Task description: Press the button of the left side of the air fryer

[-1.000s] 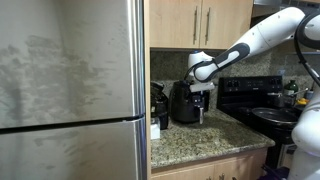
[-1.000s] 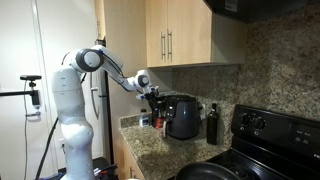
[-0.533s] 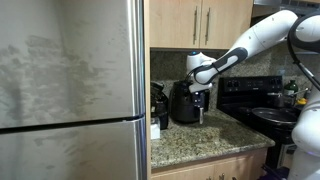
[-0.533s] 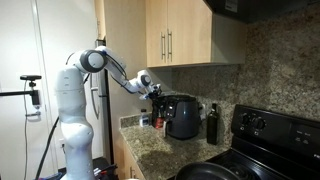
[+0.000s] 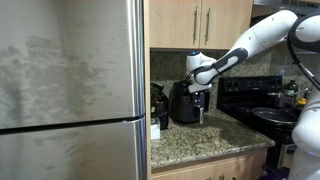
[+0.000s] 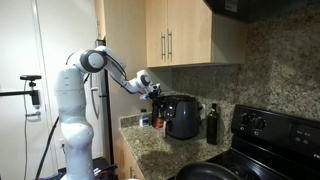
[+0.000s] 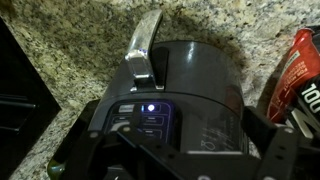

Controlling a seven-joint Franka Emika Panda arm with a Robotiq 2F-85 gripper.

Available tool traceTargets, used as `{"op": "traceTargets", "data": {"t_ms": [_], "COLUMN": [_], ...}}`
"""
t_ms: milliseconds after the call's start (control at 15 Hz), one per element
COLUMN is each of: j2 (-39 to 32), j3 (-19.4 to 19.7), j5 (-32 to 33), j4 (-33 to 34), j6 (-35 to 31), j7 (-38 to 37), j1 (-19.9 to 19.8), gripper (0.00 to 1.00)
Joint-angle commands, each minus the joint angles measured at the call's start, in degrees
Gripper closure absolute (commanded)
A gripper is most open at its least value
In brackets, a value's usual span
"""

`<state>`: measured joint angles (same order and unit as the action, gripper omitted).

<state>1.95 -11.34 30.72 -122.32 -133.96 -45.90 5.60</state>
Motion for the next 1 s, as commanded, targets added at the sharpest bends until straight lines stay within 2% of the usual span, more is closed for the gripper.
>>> {"op": "traceTargets", "data": {"t_ms": [0,200,267,933], "j2": [0.23,0.38,0.01,0.01], "j3": [0.84,0.77,0.84,0.82], "j5": [3.62,4.74,3.12,3.24], "j4": [-0.22,-0.18,0.07,0.07], "j6": [-1.47,-0.03,-0.41,-0.41], "j7": [-4.24,-8.13,-5.63,-6.06], "j1": [0.50,0.62,0.76,0.85], "gripper": [0.00,0.00,0.00,0.00]}}
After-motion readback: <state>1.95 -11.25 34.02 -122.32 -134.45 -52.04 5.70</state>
